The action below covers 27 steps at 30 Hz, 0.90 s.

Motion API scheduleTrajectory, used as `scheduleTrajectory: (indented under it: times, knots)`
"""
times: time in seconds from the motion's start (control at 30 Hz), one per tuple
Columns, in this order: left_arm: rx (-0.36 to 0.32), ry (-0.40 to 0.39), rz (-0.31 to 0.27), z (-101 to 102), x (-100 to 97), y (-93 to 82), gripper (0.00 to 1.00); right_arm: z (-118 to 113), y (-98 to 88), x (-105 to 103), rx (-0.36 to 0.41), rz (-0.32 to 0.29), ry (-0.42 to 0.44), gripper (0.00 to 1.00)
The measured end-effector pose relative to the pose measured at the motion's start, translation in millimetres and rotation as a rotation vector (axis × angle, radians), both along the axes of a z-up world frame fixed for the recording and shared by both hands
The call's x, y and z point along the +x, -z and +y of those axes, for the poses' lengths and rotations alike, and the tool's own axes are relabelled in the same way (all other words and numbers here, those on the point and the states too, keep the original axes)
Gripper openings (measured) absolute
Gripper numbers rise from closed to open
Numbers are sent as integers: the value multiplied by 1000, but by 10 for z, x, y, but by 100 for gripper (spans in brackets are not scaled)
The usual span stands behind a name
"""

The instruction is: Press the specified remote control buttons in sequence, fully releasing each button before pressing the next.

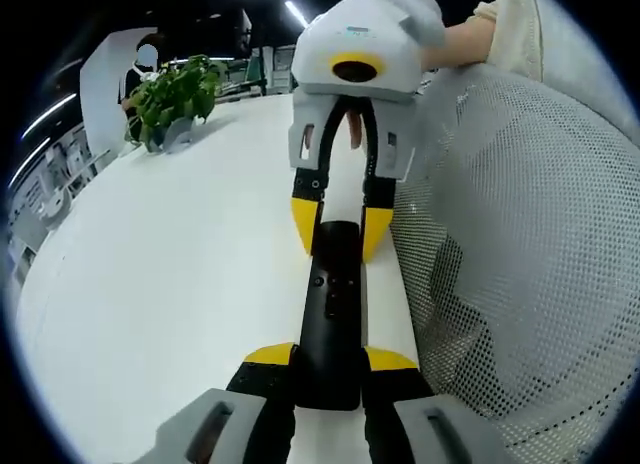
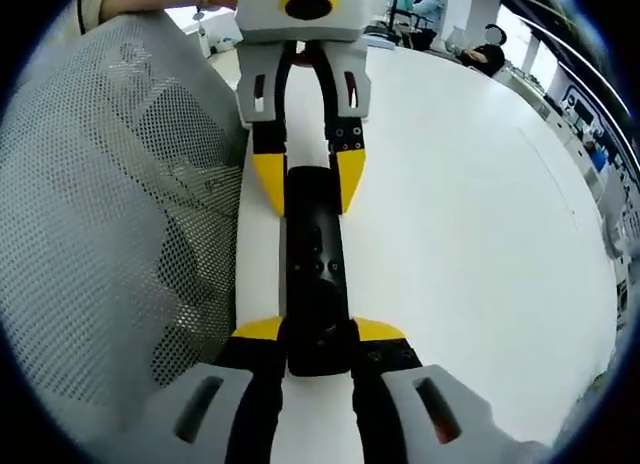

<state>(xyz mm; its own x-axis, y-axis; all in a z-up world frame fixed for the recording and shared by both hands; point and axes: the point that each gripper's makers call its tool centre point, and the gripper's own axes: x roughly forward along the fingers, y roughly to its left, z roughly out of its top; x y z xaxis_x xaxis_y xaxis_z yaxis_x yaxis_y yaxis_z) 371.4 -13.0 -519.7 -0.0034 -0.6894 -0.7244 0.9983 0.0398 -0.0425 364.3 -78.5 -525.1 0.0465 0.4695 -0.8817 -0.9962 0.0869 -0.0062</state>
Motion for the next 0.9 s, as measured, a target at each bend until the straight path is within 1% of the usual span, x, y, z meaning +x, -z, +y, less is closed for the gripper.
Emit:
scheduleTrajectory:
  times: [0.17,0.3,0.43,0.5,0.57,0.73,0.77,0.83,0.9]
  knots:
    - [-6,-9,-3,-4,-3,6,24,-6,6,5,22,8,-9,24]
    - [10,-7,-13,-8,-7,11,24,-4,3,3,20,6,-5,24]
    - [27,-16,-7,-5,-7,13,24,-4,-2,-2,25,10,-7,25]
    - [18,-34,5,-4,-4,11,25,-3,-4,-2,27,14,-11,25]
    - [15,-34,11,0,-2,4,25,-3,-7,-3,29,14,-8,25]
    - [1,-46,11,-1,-25,-7,25,1,-9,3,30,21,-4,25]
    - [-5,-49,17,-10,-24,-18,25,0,-10,3,27,19,-6,25]
    - [-20,-76,49,-20,-16,-32,25,1,-11,1,28,20,-10,25]
    - [-39,-89,54,-18,-13,-33,25,1,-13,5,27,27,-10,25]
